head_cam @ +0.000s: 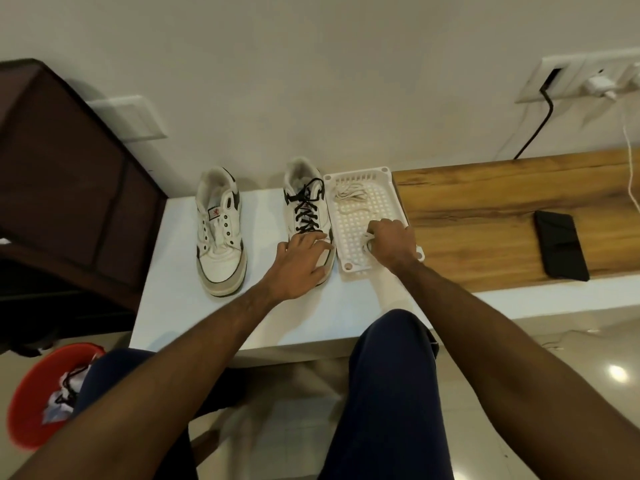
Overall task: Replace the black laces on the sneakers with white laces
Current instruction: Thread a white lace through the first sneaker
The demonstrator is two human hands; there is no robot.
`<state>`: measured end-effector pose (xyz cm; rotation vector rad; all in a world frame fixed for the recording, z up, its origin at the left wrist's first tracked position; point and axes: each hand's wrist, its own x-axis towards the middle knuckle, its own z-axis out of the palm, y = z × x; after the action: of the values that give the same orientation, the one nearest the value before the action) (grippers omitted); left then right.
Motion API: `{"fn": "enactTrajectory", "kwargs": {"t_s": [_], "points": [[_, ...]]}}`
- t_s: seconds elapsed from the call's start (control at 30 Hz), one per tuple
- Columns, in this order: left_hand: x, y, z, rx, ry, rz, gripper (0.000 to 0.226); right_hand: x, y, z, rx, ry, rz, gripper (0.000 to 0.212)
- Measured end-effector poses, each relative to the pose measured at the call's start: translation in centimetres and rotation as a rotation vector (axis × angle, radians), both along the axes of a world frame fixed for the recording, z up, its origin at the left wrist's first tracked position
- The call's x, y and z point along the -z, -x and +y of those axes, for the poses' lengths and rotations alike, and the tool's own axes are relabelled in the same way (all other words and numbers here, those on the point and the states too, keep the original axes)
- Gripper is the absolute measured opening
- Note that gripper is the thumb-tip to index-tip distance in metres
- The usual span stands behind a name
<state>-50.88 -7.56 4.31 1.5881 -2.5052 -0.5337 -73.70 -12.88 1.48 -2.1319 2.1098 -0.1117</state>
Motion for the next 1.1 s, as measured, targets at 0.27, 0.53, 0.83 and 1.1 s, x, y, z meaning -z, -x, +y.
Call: {"fn": "enactTrajectory", "kwargs": {"t_s": [0.27, 0.53, 0.83, 1.1], "points": [[-2.9, -1.7, 2.0, -0.18, -0.394, 0.749, 0.057, -8.9, -3.3, 3.7, -0.1, -0.207, -0.97, 0.005], [-7.6, -8.0, 5.0, -0.315, -0.375, 1.096, 0.016, -15.1, -11.9, 5.8, -0.339, -0.384, -1.306, 0.022], [-6.6, -15.9, 3.6, -0.619, -0.179, 1.182, 0.019, -12.4, -20.0, 3.2, -0.208, -0.314, -1.316, 0.021], [-2.9, -18.5, 0.5, -0.768, -0.137, 1.336, 0.016, -8.3, -20.7, 0.0, -0.071, -0.244, -1.414, 0.009]]}}
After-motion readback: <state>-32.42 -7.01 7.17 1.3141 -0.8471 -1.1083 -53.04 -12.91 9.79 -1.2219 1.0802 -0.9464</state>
